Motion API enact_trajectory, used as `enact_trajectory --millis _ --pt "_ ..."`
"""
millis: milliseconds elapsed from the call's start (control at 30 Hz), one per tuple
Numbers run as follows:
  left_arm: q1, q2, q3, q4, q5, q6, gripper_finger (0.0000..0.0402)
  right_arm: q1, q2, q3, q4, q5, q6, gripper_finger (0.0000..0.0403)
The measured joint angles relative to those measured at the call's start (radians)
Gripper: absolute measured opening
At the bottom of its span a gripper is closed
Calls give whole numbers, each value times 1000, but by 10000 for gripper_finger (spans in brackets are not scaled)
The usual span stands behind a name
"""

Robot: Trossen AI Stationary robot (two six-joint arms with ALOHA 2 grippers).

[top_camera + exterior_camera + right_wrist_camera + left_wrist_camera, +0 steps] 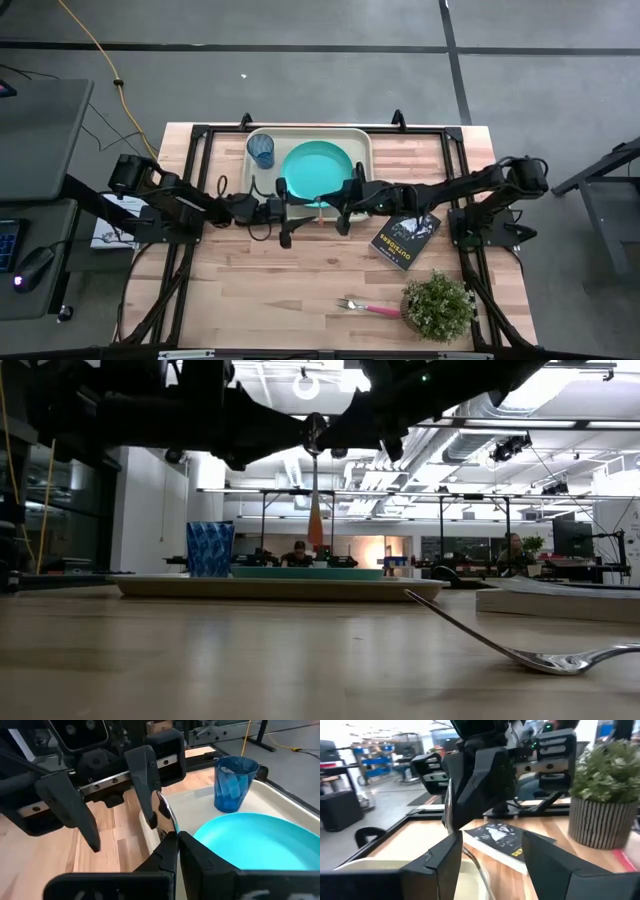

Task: Pick and place plate/cup/fork/spoon on tray
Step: Put the orange spoon on the white tray beside the light blue plate

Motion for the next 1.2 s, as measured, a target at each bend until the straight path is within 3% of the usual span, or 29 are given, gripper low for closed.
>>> enact_trajectory --millis 633,1000,1200 --pt "-11 7 70 -63 -157 -9 171 22 -3 0 6 28 9 0" --pt "-18 7 70 -69 -200 60 79 29 -3 0 -4 34 2 0" --pt "-53 -10 70 -76 -254 139 95 30 -4 1 -25 50 -2 0"
